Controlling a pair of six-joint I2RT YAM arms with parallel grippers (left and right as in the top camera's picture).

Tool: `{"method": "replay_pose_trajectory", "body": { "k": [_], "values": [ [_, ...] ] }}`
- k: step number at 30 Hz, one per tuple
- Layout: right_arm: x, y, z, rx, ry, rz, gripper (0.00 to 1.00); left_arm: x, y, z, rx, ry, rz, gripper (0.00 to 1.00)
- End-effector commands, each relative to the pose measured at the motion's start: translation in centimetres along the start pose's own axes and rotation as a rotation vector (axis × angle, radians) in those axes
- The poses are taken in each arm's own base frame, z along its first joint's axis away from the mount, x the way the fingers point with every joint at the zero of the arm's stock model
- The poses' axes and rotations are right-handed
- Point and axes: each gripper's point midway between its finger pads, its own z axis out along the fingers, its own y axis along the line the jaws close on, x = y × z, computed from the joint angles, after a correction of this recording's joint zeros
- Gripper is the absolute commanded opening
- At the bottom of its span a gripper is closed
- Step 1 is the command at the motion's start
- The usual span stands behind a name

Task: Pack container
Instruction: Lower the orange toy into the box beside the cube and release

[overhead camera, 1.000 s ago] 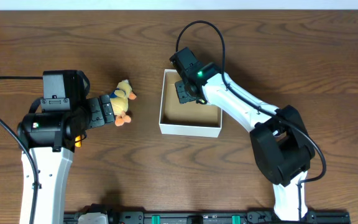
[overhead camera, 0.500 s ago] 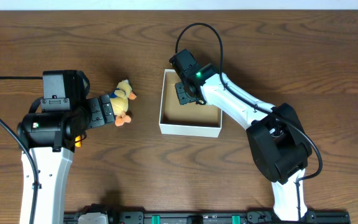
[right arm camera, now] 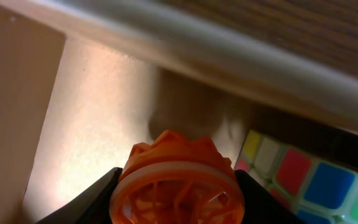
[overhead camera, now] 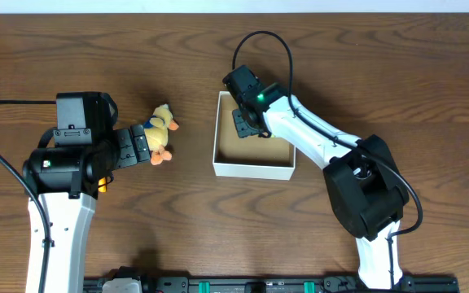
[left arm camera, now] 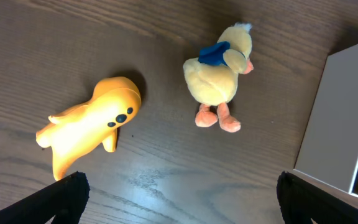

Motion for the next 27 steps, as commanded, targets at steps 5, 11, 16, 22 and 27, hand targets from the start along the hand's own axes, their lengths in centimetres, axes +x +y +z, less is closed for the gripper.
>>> {"method": "replay_pose_trajectory", "body": {
  "k": [5,11,16,22,27],
  "values": [
    [-0.8,-1.96,0.11,0.043,-0.007,0.088,0.38,-0.32,0.16,-0.29,-0.006,-0.004,0.001,0.98],
    [-0.72,-1.83,0.09,0.042,-0.006,0.085,0.55,-0.28,0.18,-0.29,-0.006,-0.002,0.001,0.98],
    [-0.64,-1.74,0.1,0.037,-0.001,0.084,0.64,-0.2,0.19,-0.29,-0.007,0.001,0.001,0.98],
    [-0.64,-1.74,0.1,0.037,-0.001,0.084,0.66,-0.17,0.19,-0.29,-0.007,0.002,0.001,0.98],
    [-0.83,-1.67,-0.01,0.034,-0.008,0.085,0.6,-0.12,0.2,-0.29,-0.007,0.004,0.001,0.98]
  ]
}}
